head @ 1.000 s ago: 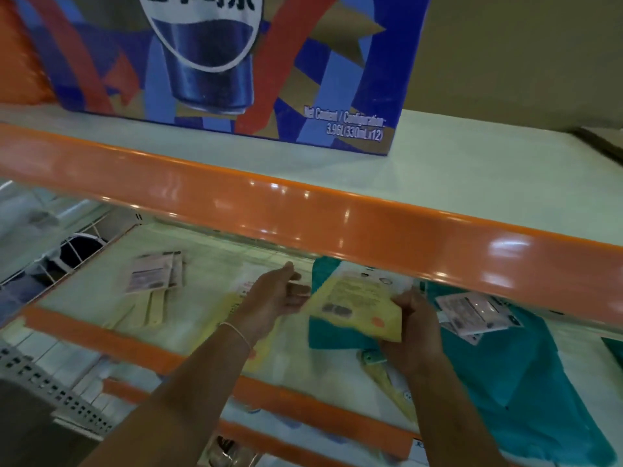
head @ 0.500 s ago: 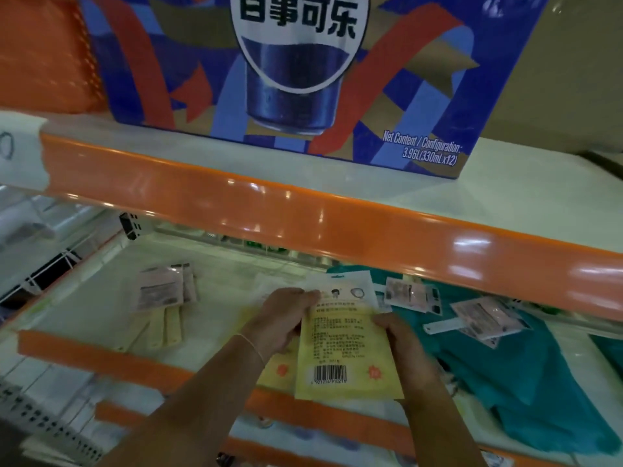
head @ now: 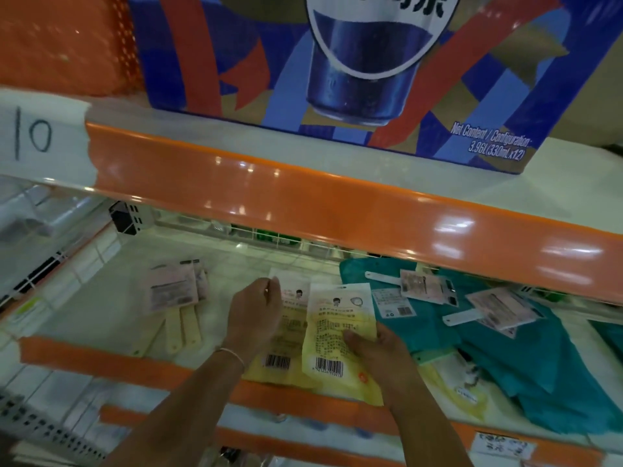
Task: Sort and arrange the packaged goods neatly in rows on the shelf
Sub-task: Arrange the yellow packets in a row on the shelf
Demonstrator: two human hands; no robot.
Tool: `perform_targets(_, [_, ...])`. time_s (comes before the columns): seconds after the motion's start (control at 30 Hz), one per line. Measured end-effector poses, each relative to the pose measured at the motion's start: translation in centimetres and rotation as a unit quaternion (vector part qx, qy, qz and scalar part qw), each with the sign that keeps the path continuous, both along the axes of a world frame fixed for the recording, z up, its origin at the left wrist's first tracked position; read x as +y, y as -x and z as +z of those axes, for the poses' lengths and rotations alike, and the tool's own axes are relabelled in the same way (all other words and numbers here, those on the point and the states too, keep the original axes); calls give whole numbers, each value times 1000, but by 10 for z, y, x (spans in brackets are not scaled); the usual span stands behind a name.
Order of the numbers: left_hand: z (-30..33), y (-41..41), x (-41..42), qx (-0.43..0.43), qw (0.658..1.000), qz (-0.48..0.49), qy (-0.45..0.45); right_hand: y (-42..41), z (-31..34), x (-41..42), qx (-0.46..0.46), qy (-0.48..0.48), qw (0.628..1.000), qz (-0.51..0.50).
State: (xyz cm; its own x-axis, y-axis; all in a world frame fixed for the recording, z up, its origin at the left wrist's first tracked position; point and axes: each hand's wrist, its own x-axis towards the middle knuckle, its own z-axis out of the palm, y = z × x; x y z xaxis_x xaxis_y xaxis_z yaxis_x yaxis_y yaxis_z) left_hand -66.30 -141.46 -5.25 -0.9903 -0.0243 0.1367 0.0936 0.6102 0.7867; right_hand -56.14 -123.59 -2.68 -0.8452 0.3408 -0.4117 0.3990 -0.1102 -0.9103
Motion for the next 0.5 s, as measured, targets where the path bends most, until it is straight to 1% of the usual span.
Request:
perform_targets(0.03, [-5, 2, -6, 27, 1000, 0, -8, 3, 1, -1, -5, -10, 1000, 5])
perform_targets(0.1, [-16, 1, -14, 61, 998, -29, -6, 11, 2, -6, -9, -29, 999, 16])
perform_targets(0.13, [-22, -1, -17, 60, 997, -54, -1, 16, 1, -9, -6, -36, 999, 21])
perform_targets(0.2, [-33, -7, -20, 32, 995, -93, -1, 25, -1, -17, -4, -63, 997, 32])
perform_targets(0.23, [-38, -10, -21, 19, 995, -102, -9, 29, -3, -21, -3, -79, 996, 37])
perform_targets(0.33, [-44, -20, -25, 20, 992, -120, -45, 40, -14, -32, -3, -110, 992, 53])
perform_targets(0.43, [-47, -19, -28, 4, 990, -127, -67, 46, -24, -39, -13, -200, 978, 62])
perform_targets(0.5, [-48, -15, -29, -11, 989, -133, -69, 47, -32, -40, -25, -279, 957, 69])
